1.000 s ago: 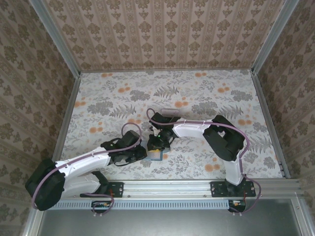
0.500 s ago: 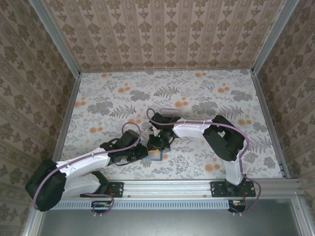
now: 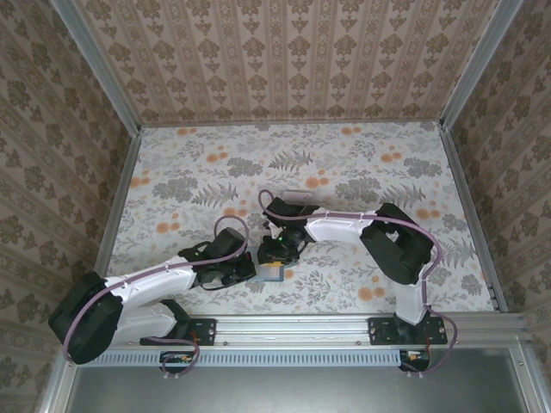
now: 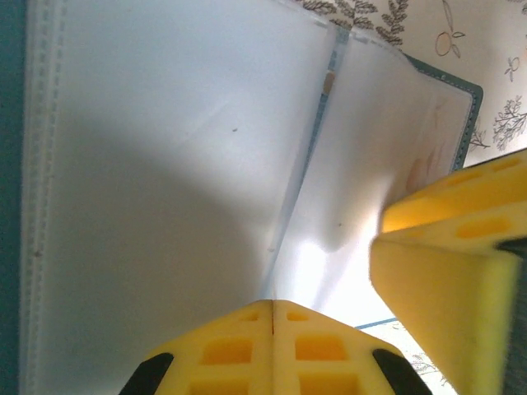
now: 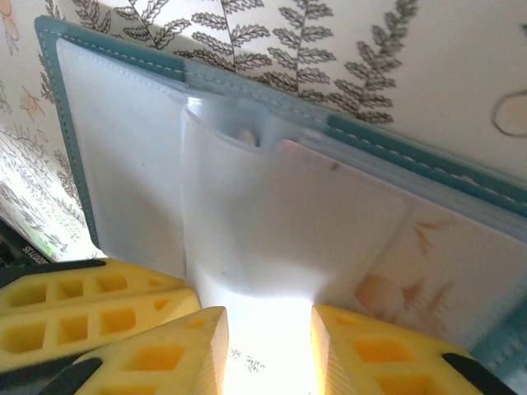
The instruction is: Take the credit cards out of the card holder
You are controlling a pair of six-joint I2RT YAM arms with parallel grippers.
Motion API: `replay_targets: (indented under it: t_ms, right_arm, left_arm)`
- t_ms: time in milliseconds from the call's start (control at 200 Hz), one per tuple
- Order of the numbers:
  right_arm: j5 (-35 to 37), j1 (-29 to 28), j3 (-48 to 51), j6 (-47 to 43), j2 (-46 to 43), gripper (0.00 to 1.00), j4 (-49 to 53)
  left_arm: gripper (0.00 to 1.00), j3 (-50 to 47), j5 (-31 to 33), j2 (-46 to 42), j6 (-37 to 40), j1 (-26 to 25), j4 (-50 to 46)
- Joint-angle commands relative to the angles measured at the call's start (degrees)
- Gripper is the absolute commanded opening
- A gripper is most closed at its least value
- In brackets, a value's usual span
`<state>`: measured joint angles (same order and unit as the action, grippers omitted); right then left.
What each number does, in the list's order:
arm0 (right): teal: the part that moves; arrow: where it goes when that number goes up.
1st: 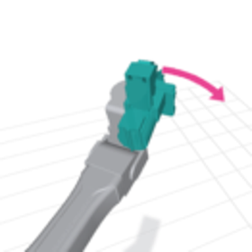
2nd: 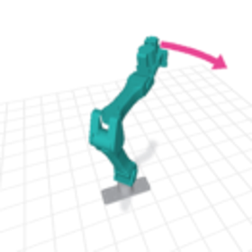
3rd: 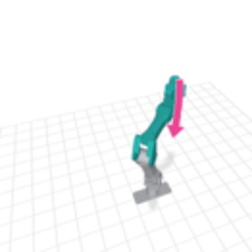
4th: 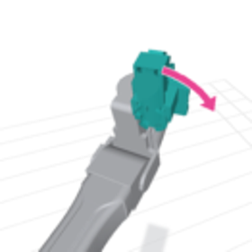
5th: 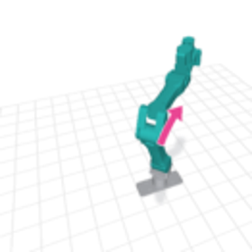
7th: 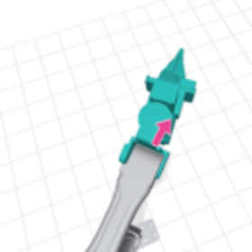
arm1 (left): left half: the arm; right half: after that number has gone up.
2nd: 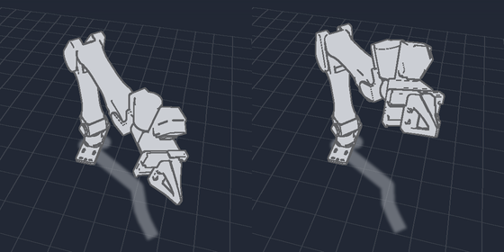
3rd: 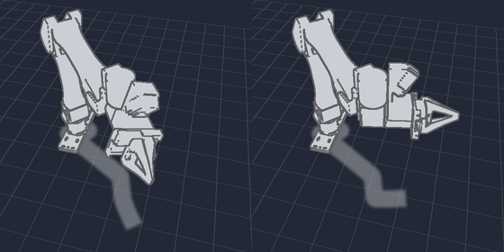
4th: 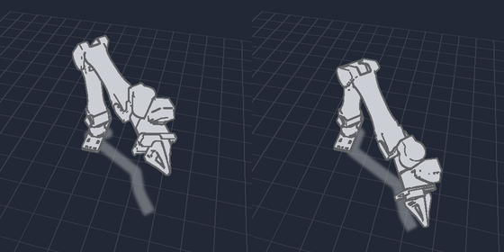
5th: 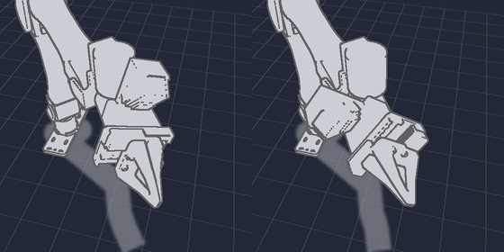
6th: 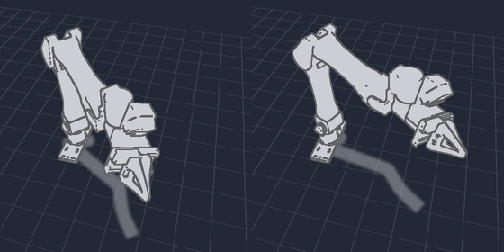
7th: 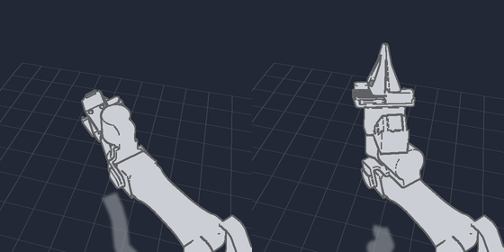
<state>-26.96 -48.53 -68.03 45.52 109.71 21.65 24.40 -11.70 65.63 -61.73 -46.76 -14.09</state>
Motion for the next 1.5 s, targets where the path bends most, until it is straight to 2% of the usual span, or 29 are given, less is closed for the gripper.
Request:
replay_targets:
  t_ms: [0, 140, 325, 490, 670, 755, 830, 945, 1085, 1495]
  right_arm:
    - [2.7, 0.7, 1.6, 0.9, -3.1, 0.38, 2.0]
    - [1.9, 0.8, 2.1, 1.2, -2.5, 0.43, 1.1]
    - [-0.9, 0.9, 2.0, 2.5, -0.8, 0.45, -2.1]
    - [-3.5, 0.8, 2.4, 3.8, -0.3, 0.37, -5.9]
    - [-4.0, 0.9, 2.6, 4.4, 0.1, 0.24, -7.0]
    - [-3.2, 0.8, 2.7, 3.8, -0.4, 0.14, -5.9]
    - [-1.9, 0.9, 3.0, 2.8, -1.6, 0.10, -4.1]
    - [-1.2, 1.3, 3.3, 1.0, -2.9, 0.08, -1.1]
    - [-1.1, 2.3, 4.7, -0.7, -4.6, 0.06, 0.7]
    - [0.9, 7.6, 2.4, -8.4, -7.1, 0.07, 10.4]
  left_arm:
    - [0.01, 0.1, 0.4, -0.1, 0.2, 0.6, -2.7]
    - [0.02, -0.4, 0.3, -0.4, -0.2, 0.9, -2.5]
    - [0.04, -2.2, -0.5, -1.3, -1.1, 1.4, -0.5]
    - [0.04, -2.6, -1.7, -1.7, -1.0, 1.7, 0.6]
    - [0.05, -2.2, -2.0, -2.8, -0.8, 1.9, 0.1]
    - [0.13, -1.2, -1.5, -4.9, -0.6, 2.0, -1.6]
    - [0.20, 0.7, 0.6, -8.4, -0.1, 2.0, -5.6]
    - [0.26, 3.3, 4.6, -13.7, 1.3, 2.5, -12.2]
    - [0.28, 3.9, 6.3, -17.9, 1.4, 3.1, -15.7]
    - [0.31, 3.9, 5.6, -19.4, -1.3, 3.2, -12.4]
